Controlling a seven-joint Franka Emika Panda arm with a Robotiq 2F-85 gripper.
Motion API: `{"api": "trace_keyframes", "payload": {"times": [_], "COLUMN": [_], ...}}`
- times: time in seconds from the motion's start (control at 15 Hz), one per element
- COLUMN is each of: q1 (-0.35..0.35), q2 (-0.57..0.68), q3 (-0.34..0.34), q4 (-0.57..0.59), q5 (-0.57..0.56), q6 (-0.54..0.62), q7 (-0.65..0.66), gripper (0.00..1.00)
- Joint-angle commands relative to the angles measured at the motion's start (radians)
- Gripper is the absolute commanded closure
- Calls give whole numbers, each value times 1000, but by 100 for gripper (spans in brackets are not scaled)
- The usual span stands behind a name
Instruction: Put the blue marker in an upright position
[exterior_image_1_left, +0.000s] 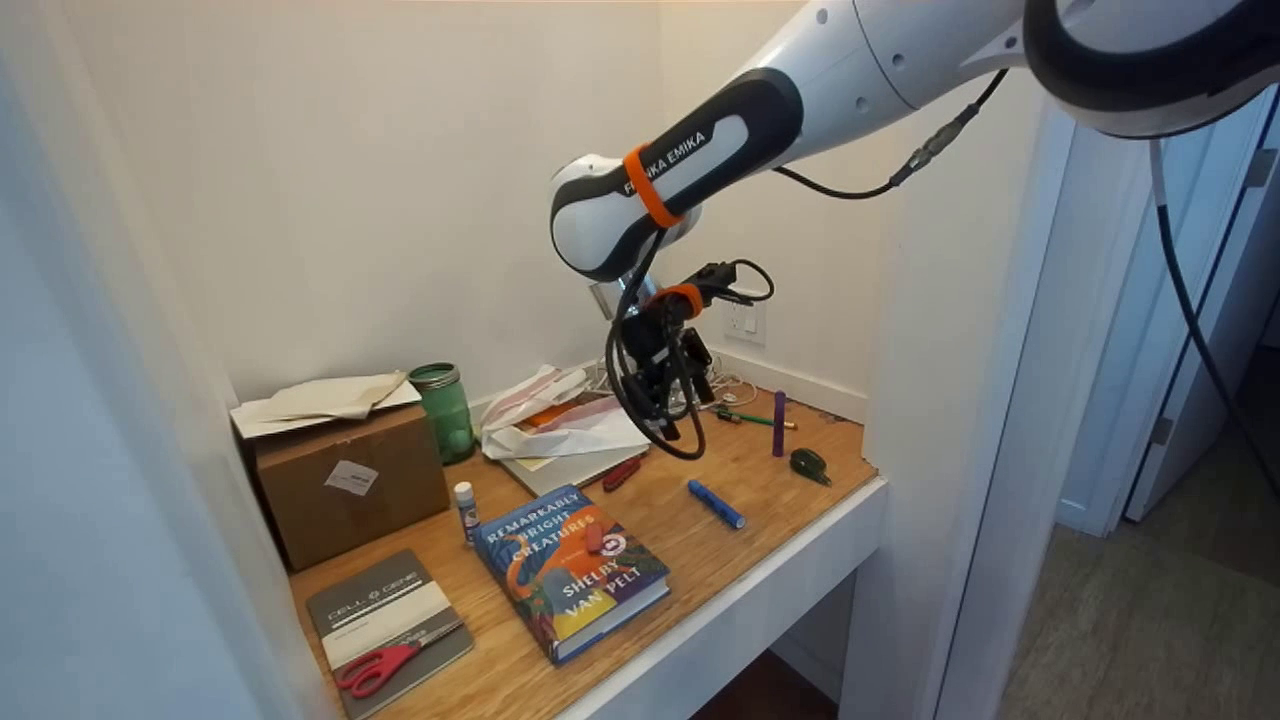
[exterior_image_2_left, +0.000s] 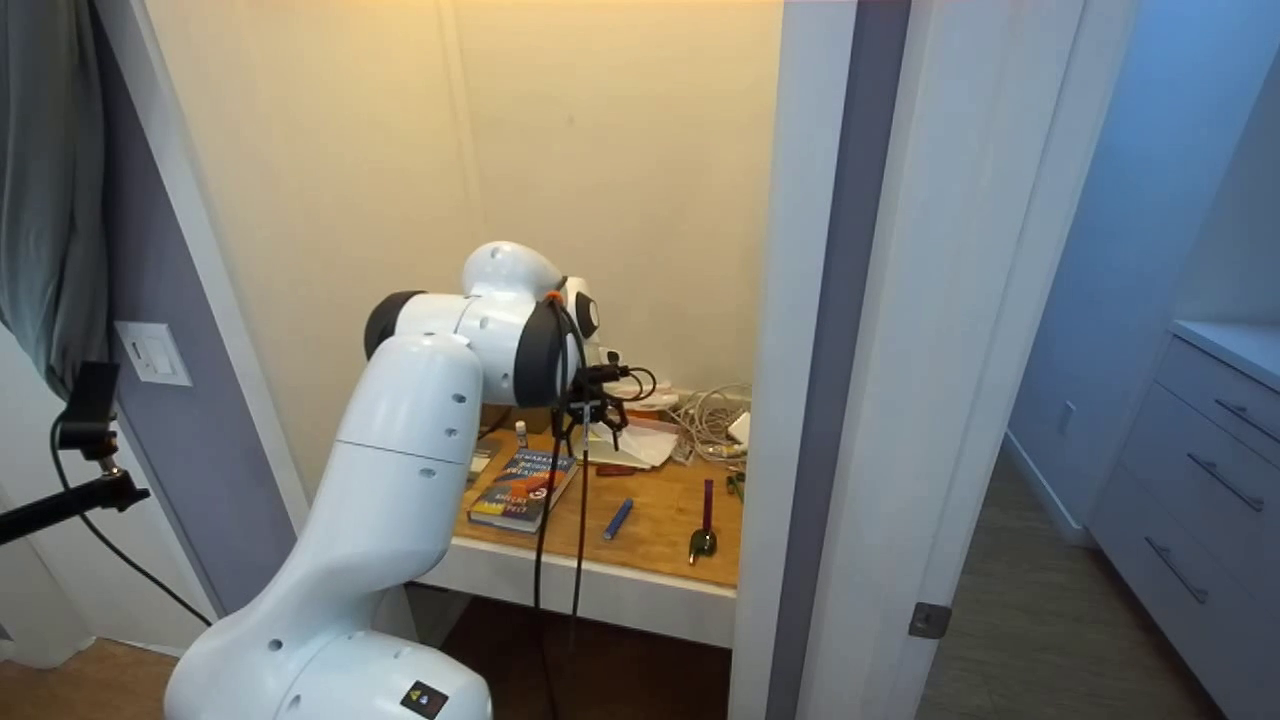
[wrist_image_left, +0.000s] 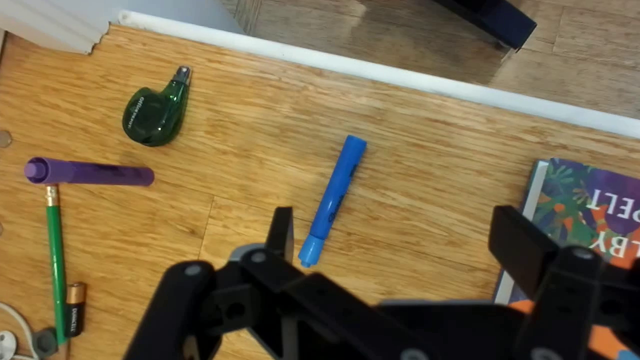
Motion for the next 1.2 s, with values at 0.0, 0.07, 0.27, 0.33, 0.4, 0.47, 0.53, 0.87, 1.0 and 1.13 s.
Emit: {"api": "trace_keyframes", "payload": {"times": [0.0,0.07,0.27,0.33,0.4,0.47,0.53,0.87,1.0,1.13], "q1": [19,19,19,30,39,46,44,42,37,36], "q2": [4,3,1,27,67,92,113,238,279,309], "q3": [-26,-27,-27,-36,-52,-66,-70,-88,-82,-78], "q4": [5,5,6,40,81,98,114,221,260,289], "q5": [15,14,14,15,14,11,19,34,42,55], "q6": [-1,-1,-1,-51,-110,-150,-183,-267,-243,-228], "q7": [-7,-7,-7,11,39,69,75,100,82,73], "gripper": [0,0,0,0,0,0,0,0,0,0]}}
